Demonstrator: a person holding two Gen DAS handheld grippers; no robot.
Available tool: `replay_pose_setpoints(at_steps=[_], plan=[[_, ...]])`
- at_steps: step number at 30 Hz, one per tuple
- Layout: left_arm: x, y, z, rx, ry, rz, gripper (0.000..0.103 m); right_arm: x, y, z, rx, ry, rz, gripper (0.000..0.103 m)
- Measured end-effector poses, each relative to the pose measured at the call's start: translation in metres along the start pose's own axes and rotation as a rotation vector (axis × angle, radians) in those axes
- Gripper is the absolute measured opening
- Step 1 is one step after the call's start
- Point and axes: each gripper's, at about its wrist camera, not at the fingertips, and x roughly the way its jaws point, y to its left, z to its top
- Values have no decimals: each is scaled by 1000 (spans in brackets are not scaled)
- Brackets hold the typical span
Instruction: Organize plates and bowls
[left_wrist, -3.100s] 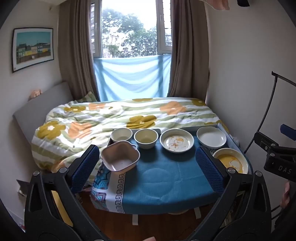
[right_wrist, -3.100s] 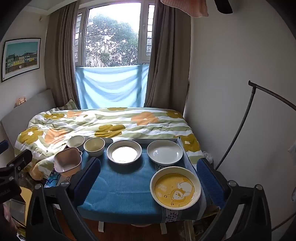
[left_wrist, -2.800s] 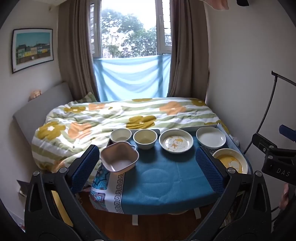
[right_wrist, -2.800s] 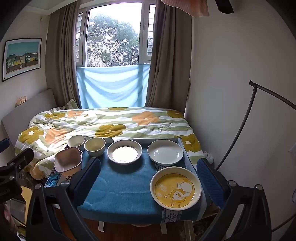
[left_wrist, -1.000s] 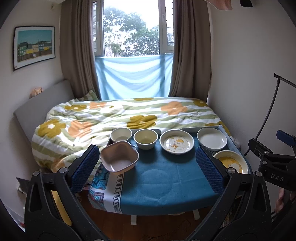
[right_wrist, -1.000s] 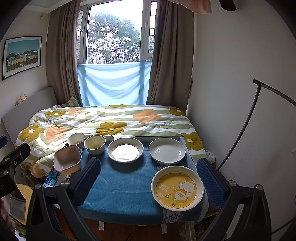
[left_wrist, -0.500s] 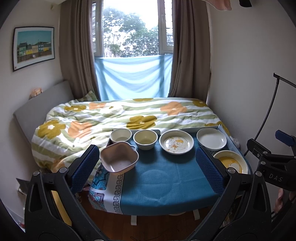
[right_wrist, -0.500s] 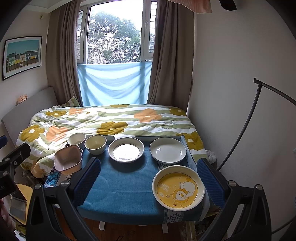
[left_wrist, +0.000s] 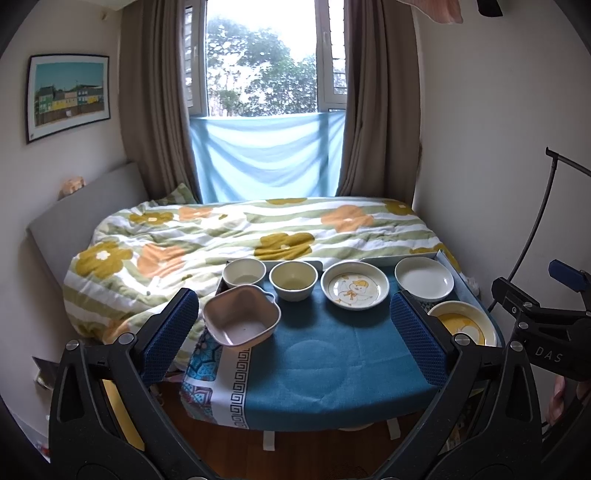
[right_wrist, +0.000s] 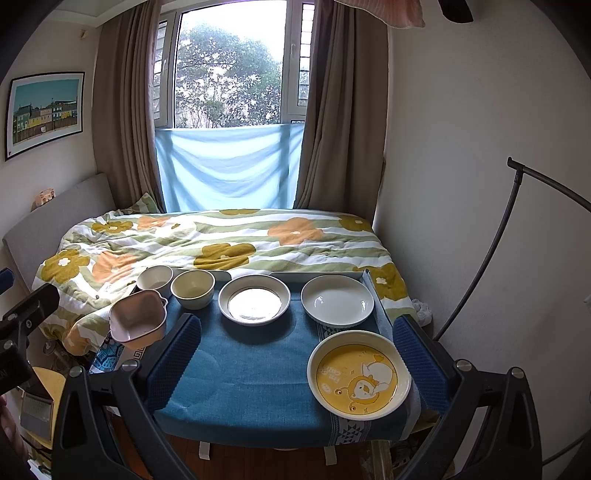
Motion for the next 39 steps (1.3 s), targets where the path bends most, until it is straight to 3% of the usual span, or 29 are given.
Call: replay_pose_setpoints(at_steps=[8, 14, 19, 26, 29, 32, 36, 39], plan=[[4, 2, -1, 12, -3, 3, 103, -1, 11, 3, 21, -12, 0, 103], [22, -9, 3, 56, 16, -59, 103, 4, 2, -5, 66, 43, -31, 103], [65, -37, 1, 108, 106, -205, 103, 22, -30, -28, 156, 115, -40, 103], [157, -110, -19, 163, 299, -381, 103, 75, -100, -66, 281, 240, -77, 103], [201, -146, -33, 182, 408, -462, 103, 102, -134, -82, 364, 291, -31, 103], [241, -181, -49, 226, 482, -497, 103, 131, -164, -103, 448, 353, 8, 102], [287, -215, -73, 282, 593, -528, 100, 171, -197, -129, 517, 451, 51, 87], [315, -233, -92, 281, 670, -582, 90, 197, -212, -144, 545, 517, 111, 73]])
